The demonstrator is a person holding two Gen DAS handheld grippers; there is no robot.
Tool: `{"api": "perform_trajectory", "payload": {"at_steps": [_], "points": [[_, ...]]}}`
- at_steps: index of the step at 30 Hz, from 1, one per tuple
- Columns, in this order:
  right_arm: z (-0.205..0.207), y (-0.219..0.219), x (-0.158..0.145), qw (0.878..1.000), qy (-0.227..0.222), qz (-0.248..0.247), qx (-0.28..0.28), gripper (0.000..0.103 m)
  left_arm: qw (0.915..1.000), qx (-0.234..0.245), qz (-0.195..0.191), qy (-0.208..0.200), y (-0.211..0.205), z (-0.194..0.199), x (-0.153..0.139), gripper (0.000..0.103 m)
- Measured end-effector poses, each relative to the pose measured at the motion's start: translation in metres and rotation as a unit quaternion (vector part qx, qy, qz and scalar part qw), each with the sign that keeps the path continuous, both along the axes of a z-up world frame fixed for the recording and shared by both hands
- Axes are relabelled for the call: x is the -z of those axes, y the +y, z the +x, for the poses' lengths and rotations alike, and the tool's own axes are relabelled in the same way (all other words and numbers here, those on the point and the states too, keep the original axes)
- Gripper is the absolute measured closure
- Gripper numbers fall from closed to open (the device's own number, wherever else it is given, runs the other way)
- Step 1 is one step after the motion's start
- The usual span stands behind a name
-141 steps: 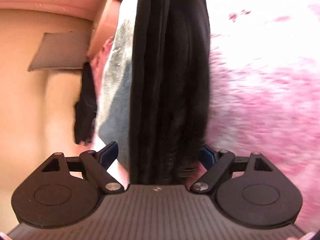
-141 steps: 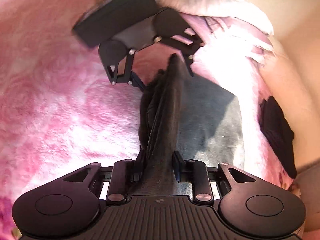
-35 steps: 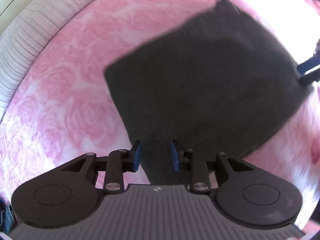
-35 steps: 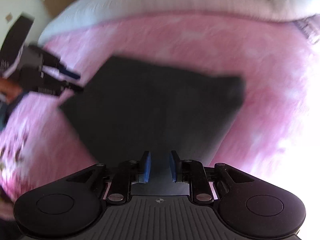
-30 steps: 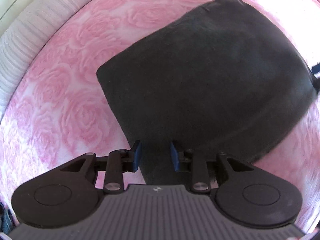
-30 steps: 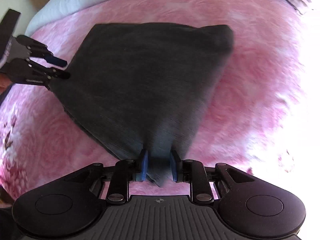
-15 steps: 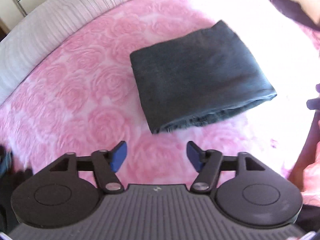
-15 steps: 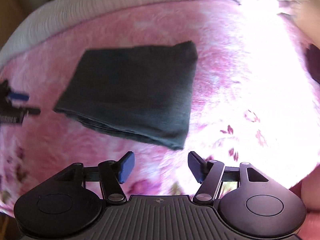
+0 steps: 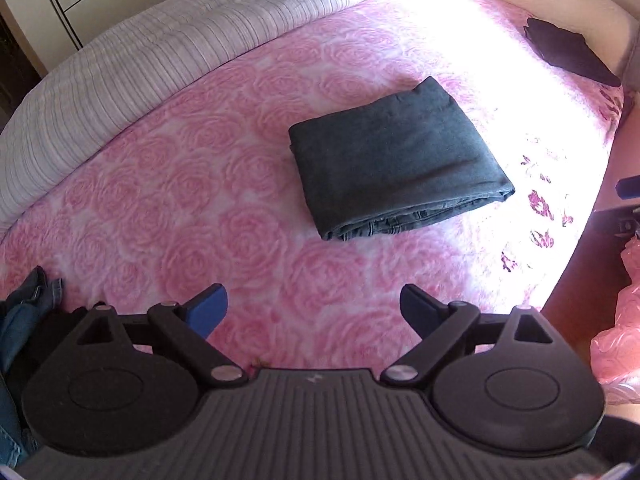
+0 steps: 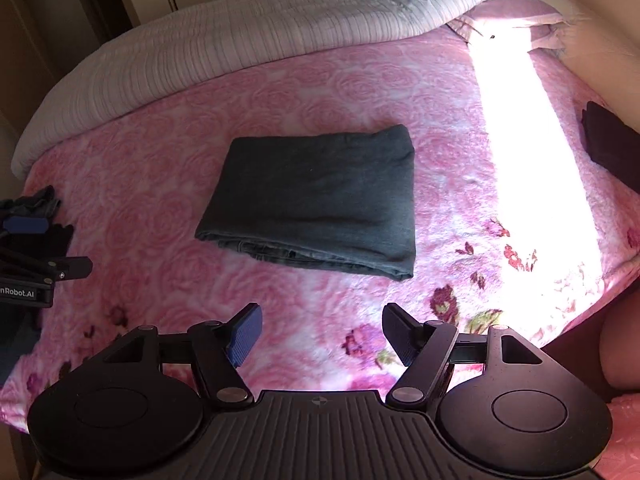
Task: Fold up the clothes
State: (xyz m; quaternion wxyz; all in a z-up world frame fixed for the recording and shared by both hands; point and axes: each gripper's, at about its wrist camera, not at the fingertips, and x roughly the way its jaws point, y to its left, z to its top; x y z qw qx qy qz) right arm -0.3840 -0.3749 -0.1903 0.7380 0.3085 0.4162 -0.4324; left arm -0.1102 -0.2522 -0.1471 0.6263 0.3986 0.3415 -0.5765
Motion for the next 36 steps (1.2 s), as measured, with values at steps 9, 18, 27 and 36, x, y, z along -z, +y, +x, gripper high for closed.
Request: {"api": "perform_trajectory", "payload": {"at_steps": [9,18,27,36], "points": [[-0.001,0.002,0.002,0.999,0.033,-0.006,-0.031,0.033,0.9999,0.007,0.001,0.01,0.004,-0.01,0.001,0.012],[-0.008,0.0,0.001,0.998,0.047,-0.006,-0.039,0.033,0.9985,0.047,-0.028,-0.006,-0.005,-0.03,0.005,0.012],[0.018,0.01,0.066,0.94,0.188,-0.141,-0.249,0.027,0.9671,0.209,-0.089,-0.114,-0.015,-0.066,0.054,0.012],[0.035,-0.037,0.223,0.843,0.256,-0.241,-0.407,0.026,0.9396,0.294,-0.049,-0.169,-0.053,-0.087,0.147,0.012]]}}
